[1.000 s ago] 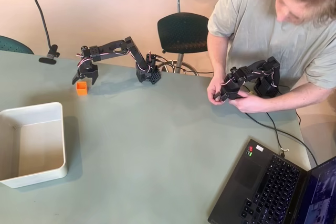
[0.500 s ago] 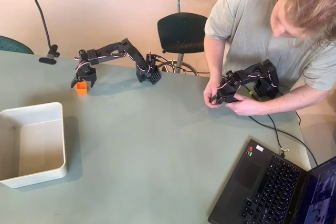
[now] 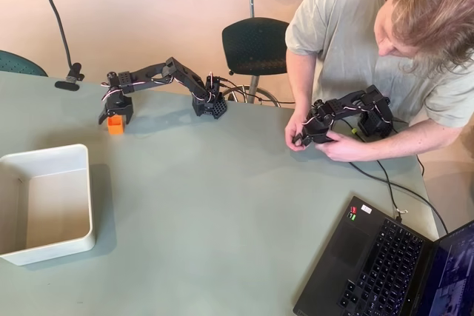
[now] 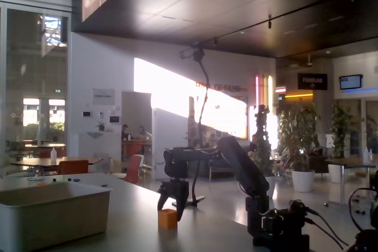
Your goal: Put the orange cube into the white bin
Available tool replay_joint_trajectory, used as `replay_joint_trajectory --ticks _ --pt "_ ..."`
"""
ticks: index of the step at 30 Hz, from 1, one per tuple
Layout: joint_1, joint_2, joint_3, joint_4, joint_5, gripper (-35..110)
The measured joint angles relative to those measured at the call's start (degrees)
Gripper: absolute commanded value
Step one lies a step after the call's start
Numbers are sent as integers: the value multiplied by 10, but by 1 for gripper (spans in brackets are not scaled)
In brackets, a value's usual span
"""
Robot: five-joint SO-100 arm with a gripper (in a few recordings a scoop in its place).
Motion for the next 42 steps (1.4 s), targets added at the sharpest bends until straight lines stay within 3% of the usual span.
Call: replay_joint_trajectory --ticks 11,22,42 --pt "-4 -2 0 1 0 54" --pt "-8 -5 0 2 0 27" --pt "-8 8 -1 -42 0 27"
